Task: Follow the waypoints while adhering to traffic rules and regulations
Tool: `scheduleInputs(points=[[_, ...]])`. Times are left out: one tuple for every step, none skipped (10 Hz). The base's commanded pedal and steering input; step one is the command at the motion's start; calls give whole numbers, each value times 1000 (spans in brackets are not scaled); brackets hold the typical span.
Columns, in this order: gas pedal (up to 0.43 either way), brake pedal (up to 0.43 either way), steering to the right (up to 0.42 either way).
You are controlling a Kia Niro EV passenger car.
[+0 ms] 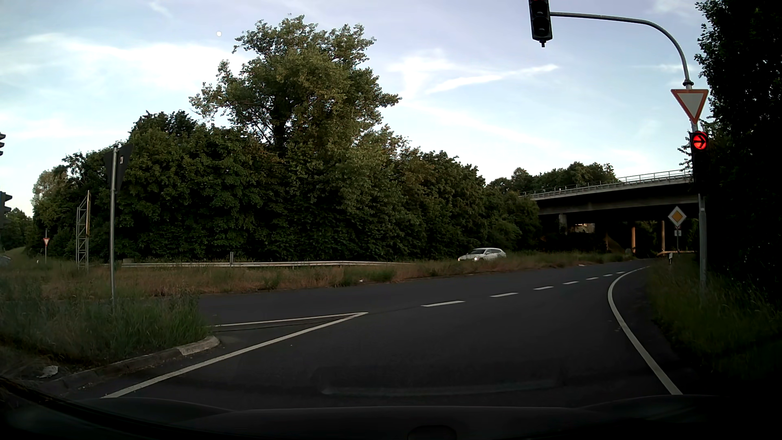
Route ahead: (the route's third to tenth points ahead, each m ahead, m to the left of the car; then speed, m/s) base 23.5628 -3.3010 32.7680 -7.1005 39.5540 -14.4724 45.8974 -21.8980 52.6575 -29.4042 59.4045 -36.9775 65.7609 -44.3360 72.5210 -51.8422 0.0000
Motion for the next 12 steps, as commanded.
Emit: scheduleInputs(points=[[0,268,87],[0,268,87],[0,268,87],[0,268,87],[0,268,87],[0,268,87],[0,268,87],[0,268,87],[0,268,87],[0,268,87],[0,268,87],[0,268,87]])
